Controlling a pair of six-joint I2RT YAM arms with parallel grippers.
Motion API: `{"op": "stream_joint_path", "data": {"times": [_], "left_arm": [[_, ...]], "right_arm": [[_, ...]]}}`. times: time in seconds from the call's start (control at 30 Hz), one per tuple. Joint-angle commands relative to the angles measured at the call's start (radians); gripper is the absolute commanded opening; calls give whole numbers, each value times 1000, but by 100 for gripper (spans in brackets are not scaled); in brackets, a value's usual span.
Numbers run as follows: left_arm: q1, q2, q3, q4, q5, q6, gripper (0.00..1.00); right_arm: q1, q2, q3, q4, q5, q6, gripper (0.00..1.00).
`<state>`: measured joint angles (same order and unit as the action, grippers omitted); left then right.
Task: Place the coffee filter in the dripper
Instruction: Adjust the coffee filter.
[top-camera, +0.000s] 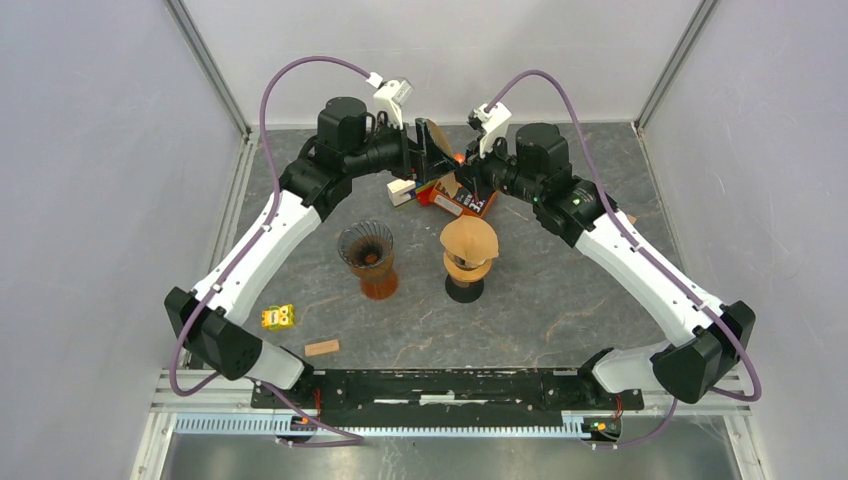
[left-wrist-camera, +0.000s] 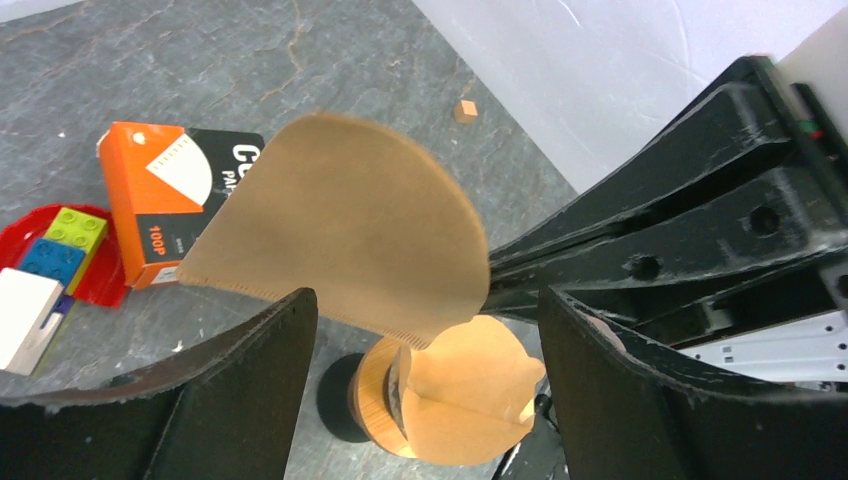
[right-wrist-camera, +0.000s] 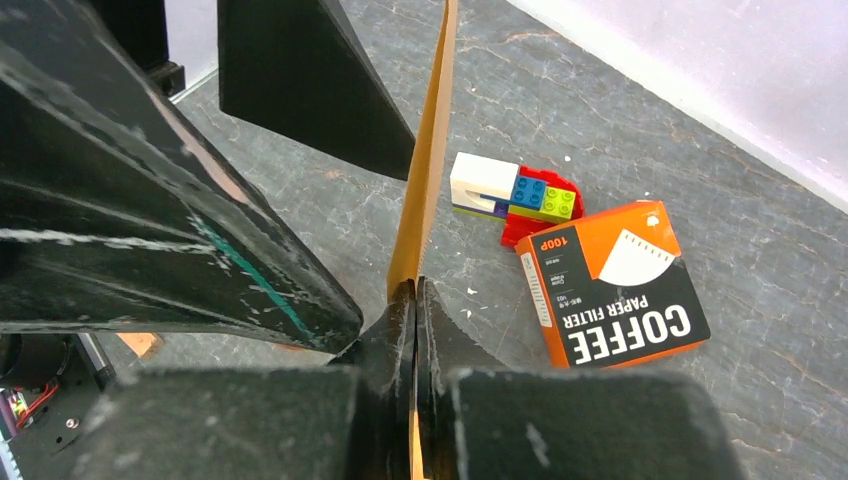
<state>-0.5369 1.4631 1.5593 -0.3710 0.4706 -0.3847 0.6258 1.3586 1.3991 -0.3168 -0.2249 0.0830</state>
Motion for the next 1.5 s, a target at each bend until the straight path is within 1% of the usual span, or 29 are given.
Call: {"op": "stream_joint_path", "data": {"times": [0.0,0.43,0.63,0.8,0.93,1.07,1.2,1.33,1.47], "left_arm": [[-2,8,16,102,44,-87,85],[0,-8,-33,113,33,-48,64],[0,-31,-79,149,99,-29,61],[5,-45,-94,153,106,-19,58],[12,-51,-100,160,115,-17,57],[15,-56,-115,177,131,-26,66],[15,-58,-126,191,155,-33,70],[15,-58,-135,196,167,-25,69],[18,-62,-159,222,195,-24,63]], "right_arm": [[1,-7,-17,57,-40,26,0],[1,-18,-19,58,-44,25,0],[0,-23,-20,60,-48,21,0],[-1,-26,-21,59,-47,18,0],[-3,-29,-26,59,-43,12,0],[-6,-32,-29,58,-41,12,0],[-7,-29,-28,58,-43,14,0],[-8,-29,-28,59,-50,14,0],[-13,-33,-32,62,-57,14,0]]}}
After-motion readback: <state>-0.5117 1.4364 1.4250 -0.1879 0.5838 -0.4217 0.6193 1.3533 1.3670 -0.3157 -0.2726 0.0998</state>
